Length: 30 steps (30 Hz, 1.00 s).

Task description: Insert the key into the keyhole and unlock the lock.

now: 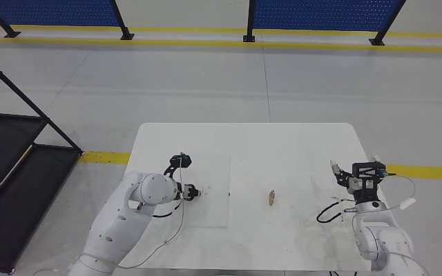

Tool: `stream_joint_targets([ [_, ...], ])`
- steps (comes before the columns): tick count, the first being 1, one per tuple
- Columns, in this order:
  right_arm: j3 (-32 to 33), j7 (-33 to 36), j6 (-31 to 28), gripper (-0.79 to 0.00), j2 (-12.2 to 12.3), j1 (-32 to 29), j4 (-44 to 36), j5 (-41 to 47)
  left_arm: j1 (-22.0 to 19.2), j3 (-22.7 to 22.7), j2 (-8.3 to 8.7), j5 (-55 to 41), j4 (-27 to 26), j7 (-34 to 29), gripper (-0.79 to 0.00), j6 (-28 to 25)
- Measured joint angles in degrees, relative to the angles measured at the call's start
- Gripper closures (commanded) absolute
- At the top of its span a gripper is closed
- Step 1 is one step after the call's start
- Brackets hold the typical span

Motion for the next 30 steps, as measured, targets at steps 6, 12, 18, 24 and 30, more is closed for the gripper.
stream_joint_targets([
  [6, 0.00, 0.00, 0.00, -0.785, 0.00, 0.00, 0.00, 0.00, 0.00, 0.24, 0.19, -0.24, 0.15, 0.00, -0.148, -0.03],
  [12, 0.00, 0.00, 0.00, -0.785, 0.00, 0.00, 0.00, 0.00, 0.11, 0.20, 0.40, -0.48, 0.05, 0.07, -0.139, 0.08],
  [18, 0.00, 0.00, 0.00, -0.785, 0.00, 0.00, 0.00, 0.00, 0.02, 0.18, 0.58, -0.91, 0.39, 0.31, -0.129, 0.22],
  [24, 0.00, 0.00, 0.00, -0.785, 0.00, 0.00, 0.00, 0.00, -0.19, 0.36, 0.74, -1.39, 0.90, 0.44, -0.123, 0.18],
  [30, 0.00, 0.00, 0.00, -0.785, 0.00, 0.00, 0.00, 0.00, -0.47, 0.45, 0.89, -1.95, 1.83, 0.71, 0.000, 0.13],
])
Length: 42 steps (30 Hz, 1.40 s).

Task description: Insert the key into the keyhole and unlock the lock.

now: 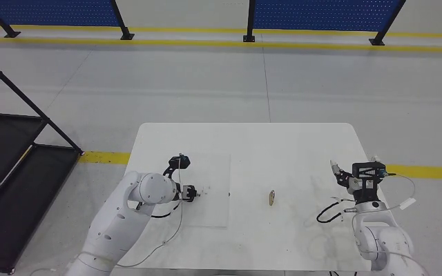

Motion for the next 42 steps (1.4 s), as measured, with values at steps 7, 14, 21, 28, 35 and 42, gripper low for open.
stream_joint_targets([
  [7, 0.00, 0.00, 0.00, -0.785, 0.00, 0.00, 0.00, 0.00, 0.60, -0.56, 0.40, -0.15, -1.86, -0.33, 0.000, -0.72],
  [14, 0.00, 0.00, 0.00, -0.785, 0.00, 0.00, 0.00, 0.00, 3.16, -2.60, 1.05, -0.17, -7.23, -0.37, 0.000, -1.44],
  [21, 0.00, 0.00, 0.00, -0.785, 0.00, 0.00, 0.00, 0.00, 6.22, -6.34, 1.42, -7.38, -11.19, 1.23, 0.000, -3.36],
  [28, 0.00, 0.00, 0.00, -0.785, 0.00, 0.00, 0.00, 0.00, 10.04, -13.57, 1.78, -27.00, -8.69, 1.69, 0.000, -12.87],
  [35, 0.00, 0.00, 0.00, -0.785, 0.00, 0.00, 0.00, 0.00, 11.99, -19.90, 2.24, -47.40, -1.74, -1.79, 0.000, -22.89],
  [42, 0.00, 0.00, 0.00, -0.785, 0.00, 0.00, 0.00, 0.00, 10.58, -22.48, 2.84, -61.39, 5.54, -10.00, 0.000, -28.59],
])
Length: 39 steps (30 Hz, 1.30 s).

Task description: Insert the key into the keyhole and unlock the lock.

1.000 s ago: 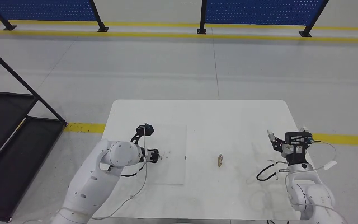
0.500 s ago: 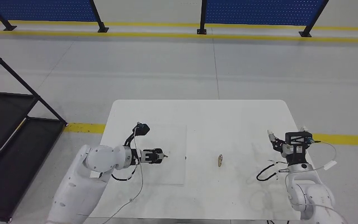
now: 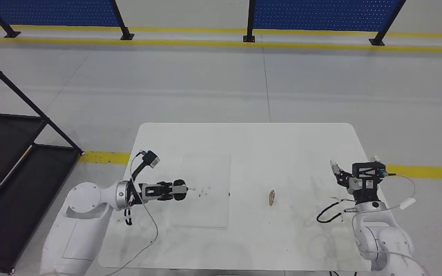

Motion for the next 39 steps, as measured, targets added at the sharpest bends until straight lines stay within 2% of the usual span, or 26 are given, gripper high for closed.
stream_joint_targets([
  [20, 0.00, 0.00, 0.00, -0.785, 0.00, 0.00, 0.00, 0.00, -0.22, -0.06, 0.03, -0.69, 0.37, -0.55, 0.000, -0.03],
  [23, -1.01, 0.60, -2.35, -0.785, -0.09, -0.53, -0.82, 1.72, -0.22, -0.06, 0.03, -0.69, 0.37, -0.55, 0.000, -0.03],
  [28, -3.97, 6.45, -9.55, -0.785, 0.08, -1.86, -4.41, 0.22, -0.22, -0.06, 0.03, -0.69, 0.37, -0.55, 0.000, -0.03],
  [31, -5.90, 9.93, -11.19, -0.785, 0.02, -1.93, -6.34, -0.06, -0.22, -0.06, 0.03, -0.69, 0.37, -0.55, 0.000, -0.03],
  [36, -9.60, 18.30, -11.10, -0.785, -0.35, -0.63, -9.66, 2.08, -0.22, -0.06, 0.03, -0.69, 0.37, -0.55, 0.000, -0.03],
  [39, -11.63, 26.33, -8.79, -0.785, -0.72, 1.45, -11.62, 6.25, -0.22, -0.06, 0.03, -0.69, 0.37, -0.55, 0.000, -0.03],
])
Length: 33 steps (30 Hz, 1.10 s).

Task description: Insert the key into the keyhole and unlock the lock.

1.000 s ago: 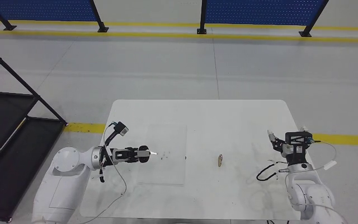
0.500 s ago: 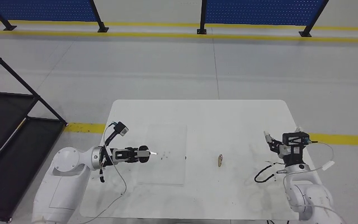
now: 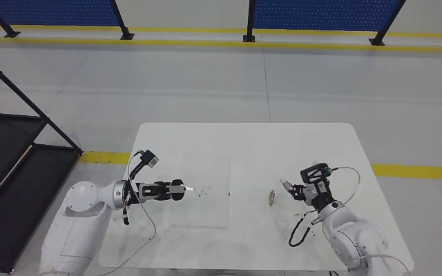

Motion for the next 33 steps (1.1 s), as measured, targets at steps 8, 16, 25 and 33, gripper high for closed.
stream_joint_targets([
  [8, -6.34, 24.33, 8.18, -0.785, -0.86, 7.09, -4.49, 3.59, 0.00, 0.00, 0.00, 0.00, 0.00, 0.00, 0.000, 0.00],
  [16, -13.19, 42.78, 15.97, -0.785, -1.94, 17.04, -0.42, 2.00, 0.00, 0.00, 0.00, 0.00, 0.00, 0.00, 0.000, 0.00],
  [25, -15.49, 44.92, 17.98, -0.785, -2.41, 18.96, 1.07, 1.65, 0.00, 0.00, 0.00, 0.00, 0.00, 0.00, 0.000, 0.00],
  [33, -15.48, 44.92, 17.97, -0.785, -2.41, 18.96, 1.07, 1.62, 0.00, 0.00, 0.00, 0.00, 0.00, 0.00, 0.000, 0.00],
])
